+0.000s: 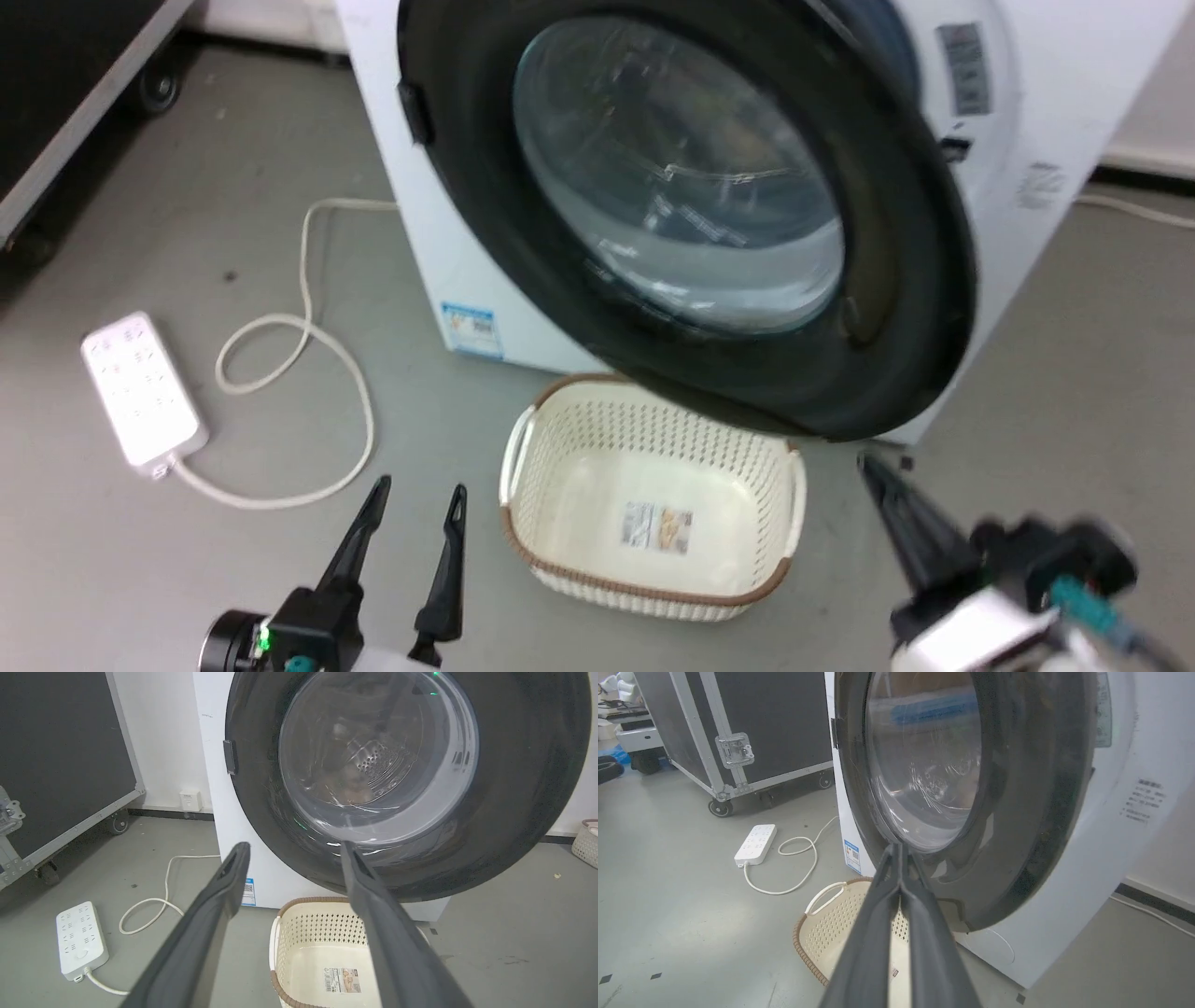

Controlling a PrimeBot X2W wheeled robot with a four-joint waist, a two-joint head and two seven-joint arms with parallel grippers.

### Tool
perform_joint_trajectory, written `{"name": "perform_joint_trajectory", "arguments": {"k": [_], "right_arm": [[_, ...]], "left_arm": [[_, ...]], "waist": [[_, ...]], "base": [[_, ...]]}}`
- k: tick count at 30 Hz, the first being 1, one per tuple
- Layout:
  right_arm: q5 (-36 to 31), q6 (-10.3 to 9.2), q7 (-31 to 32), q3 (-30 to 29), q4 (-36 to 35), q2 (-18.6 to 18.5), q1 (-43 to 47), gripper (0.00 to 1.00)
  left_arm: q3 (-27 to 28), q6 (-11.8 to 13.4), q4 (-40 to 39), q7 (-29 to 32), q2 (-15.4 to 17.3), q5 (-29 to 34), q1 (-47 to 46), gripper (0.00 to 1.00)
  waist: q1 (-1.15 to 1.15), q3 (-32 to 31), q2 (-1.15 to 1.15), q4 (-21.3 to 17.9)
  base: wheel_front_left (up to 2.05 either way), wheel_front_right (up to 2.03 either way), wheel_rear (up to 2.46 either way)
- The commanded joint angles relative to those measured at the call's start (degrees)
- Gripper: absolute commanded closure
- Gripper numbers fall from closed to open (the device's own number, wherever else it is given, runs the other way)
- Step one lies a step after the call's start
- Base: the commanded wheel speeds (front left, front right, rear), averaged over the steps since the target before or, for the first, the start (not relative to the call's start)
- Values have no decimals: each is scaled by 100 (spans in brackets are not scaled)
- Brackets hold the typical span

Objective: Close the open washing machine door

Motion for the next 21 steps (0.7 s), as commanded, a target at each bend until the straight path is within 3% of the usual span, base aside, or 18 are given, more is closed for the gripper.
{"name": "perform_joint_trajectory", "arguments": {"k": [1,10,14,21], "right_arm": [[72,-4,43,45,-56,-129,-212,100],[1217,-4,865,422,290,-1490,-1768,100],[1652,-4,1066,357,612,-1932,-2333,100],[1972,-4,1269,-175,1525,-2251,-3274,100]], "left_arm": [[-2,-20,12,-24,-26,45,-105,0],[-163,-48,51,-25,-258,133,-457,0],[-232,-31,52,-25,-306,110,-613,0],[-325,54,26,-25,-337,46,-824,0]], "waist": [[0,246,0,200],[0,902,0,663],[0,1117,0,840],[0,1408,0,1055]], "base": [[0,0,0],[0,0,0],[0,0,0],[0,0,0]]}}
